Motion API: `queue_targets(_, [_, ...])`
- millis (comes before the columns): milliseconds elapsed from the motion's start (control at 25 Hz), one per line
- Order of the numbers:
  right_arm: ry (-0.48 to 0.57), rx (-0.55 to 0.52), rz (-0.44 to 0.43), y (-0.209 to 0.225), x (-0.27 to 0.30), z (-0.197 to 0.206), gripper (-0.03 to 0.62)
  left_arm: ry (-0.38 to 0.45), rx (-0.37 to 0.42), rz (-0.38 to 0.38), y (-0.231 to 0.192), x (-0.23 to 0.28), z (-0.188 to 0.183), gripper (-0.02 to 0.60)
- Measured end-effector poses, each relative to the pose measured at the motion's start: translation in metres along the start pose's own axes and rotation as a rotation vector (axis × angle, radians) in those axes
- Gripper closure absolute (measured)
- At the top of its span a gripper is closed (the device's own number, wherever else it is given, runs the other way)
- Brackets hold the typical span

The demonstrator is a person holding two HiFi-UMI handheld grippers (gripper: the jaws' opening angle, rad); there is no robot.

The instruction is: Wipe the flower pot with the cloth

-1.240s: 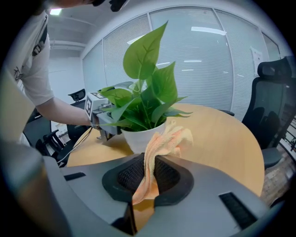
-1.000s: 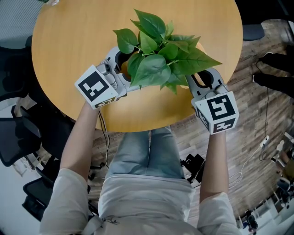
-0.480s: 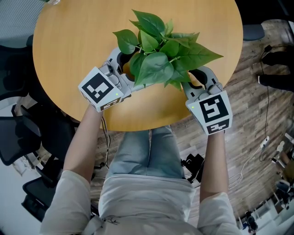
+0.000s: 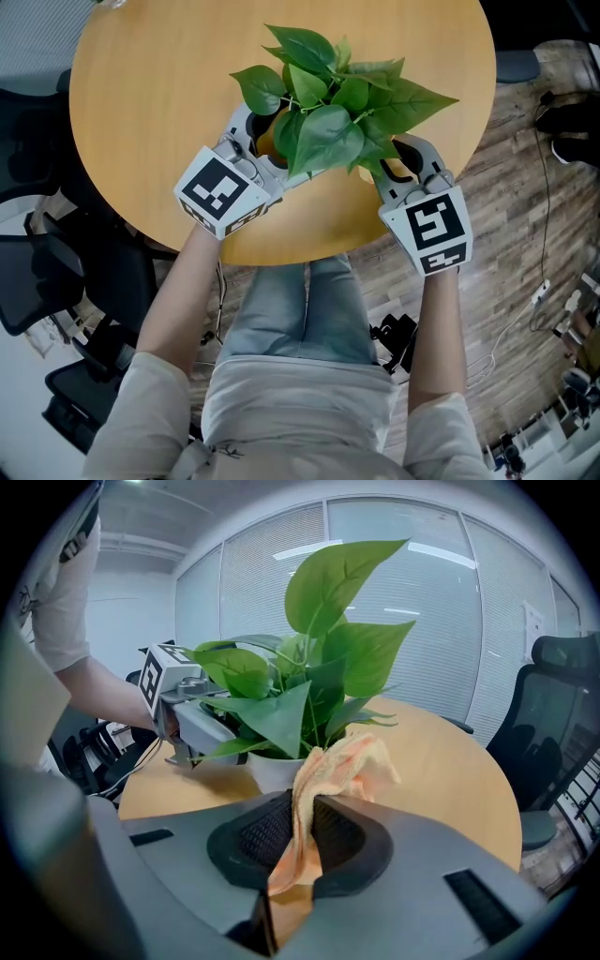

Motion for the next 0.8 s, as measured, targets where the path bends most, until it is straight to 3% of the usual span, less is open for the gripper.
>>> queue_targets(320, [-0.008,-0.005,-0.009,-0.007,-0.005,0.002,0.549,0.004,-0.013,-0.072,0.004,0.004,0.000,0.147])
queue_targets(800, [-0.015,-0.014,-0.018,-0.017,-0.006,0.006,0.549,0.017,-0.031,-0.255,0.013,0.010,0.002,0.147])
Point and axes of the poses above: the fingertips, and each gripper's own axes: x forward along the fingers, y to its right, z out of its underside, the point moved 4 cm from there along -x, backward along the fingers, and after that the axes turned 13 degrees about y, right-handed, at the moved point
